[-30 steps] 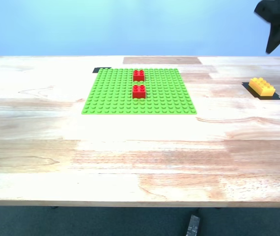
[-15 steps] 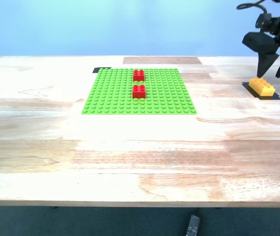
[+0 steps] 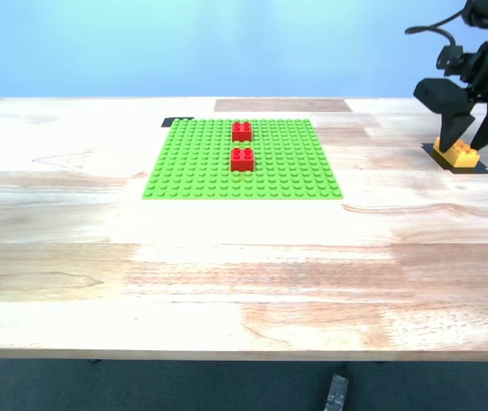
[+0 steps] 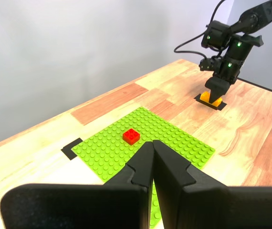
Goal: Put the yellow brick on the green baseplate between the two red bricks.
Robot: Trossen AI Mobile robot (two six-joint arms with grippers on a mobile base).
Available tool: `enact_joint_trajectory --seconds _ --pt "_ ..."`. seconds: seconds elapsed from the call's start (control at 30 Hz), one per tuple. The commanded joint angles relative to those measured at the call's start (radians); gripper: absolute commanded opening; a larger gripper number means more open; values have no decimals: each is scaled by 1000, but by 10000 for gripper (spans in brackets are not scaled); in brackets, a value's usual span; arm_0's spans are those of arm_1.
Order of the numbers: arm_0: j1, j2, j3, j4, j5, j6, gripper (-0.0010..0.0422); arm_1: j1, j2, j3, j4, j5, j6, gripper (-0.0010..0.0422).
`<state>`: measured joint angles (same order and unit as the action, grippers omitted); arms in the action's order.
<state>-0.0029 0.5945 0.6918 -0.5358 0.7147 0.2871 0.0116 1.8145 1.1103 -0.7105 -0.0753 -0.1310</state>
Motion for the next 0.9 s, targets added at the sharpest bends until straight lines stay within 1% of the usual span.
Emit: enact_joint_trajectory --seconds 0.03,0.17,0.3,0.67,0.7,0.8,0.9 --pt "0 0 0 -1 0 0 0 5 13 -8 14 -1 1 210" --pt "0 0 0 0 0 0 0 13 31 -18 24 0 9 186" --pt "0 0 0 0 0 0 0 13 34 -21 45 3 18 150" --pt "0 0 -1 -1 0 0 0 14 15 2 43 -5 -6 1" --pt "0 0 -1 -1 0 0 0 15 12 13 34 -5 -13 -4" --pt "0 0 -1 -1 0 -1 0 24 -13 52 5 -5 -45 9" --pt "0 0 -1 -1 0 0 0 48 -60 93 -23 -14 -115 10"
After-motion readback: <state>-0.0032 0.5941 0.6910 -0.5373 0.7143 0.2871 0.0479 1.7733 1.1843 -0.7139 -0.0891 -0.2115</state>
